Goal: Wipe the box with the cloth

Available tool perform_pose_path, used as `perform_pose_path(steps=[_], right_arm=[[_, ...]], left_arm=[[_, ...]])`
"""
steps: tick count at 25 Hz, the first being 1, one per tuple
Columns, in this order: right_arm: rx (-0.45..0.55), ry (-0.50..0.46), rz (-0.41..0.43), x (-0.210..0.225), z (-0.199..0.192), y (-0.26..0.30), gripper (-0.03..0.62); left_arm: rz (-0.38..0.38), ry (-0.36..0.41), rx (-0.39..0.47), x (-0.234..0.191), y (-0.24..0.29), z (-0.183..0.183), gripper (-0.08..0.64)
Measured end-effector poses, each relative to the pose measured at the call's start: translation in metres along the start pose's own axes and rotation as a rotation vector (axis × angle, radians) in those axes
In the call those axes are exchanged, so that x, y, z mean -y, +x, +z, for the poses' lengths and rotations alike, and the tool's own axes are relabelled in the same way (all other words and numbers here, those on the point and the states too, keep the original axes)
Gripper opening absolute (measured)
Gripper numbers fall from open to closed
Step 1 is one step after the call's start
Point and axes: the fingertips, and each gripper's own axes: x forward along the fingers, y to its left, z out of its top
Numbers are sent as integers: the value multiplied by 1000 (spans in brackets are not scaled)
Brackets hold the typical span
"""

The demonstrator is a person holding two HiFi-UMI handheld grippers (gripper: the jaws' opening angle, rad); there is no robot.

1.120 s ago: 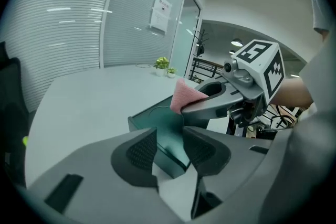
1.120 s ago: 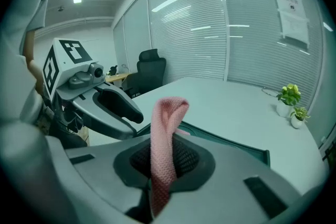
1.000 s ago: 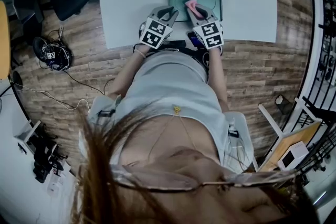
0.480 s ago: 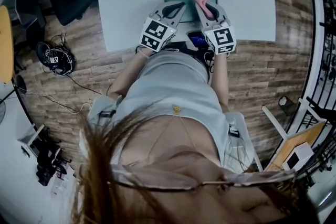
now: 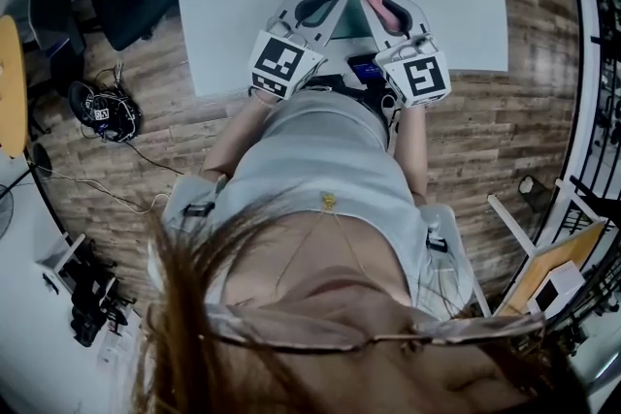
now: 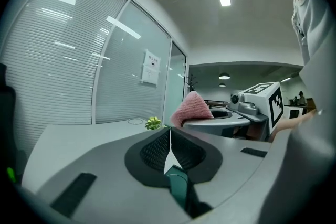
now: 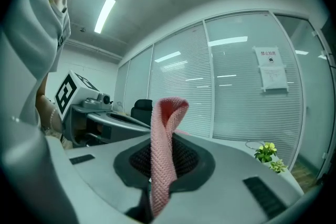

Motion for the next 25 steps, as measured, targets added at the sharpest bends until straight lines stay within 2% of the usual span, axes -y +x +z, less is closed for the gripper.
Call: perform_pose_path(steps=[6,17,25], right_arm=[[58,-1,-4,-1,25,-9,38],[60,19,8,-3,25,-15,38],[50,-1,10,-6,24,-16,38]], left_arm=[[14,4,40,3,-5,18,34],[29,26,26,11,-6,18,34],[37,29,26,11,-8,15,34]])
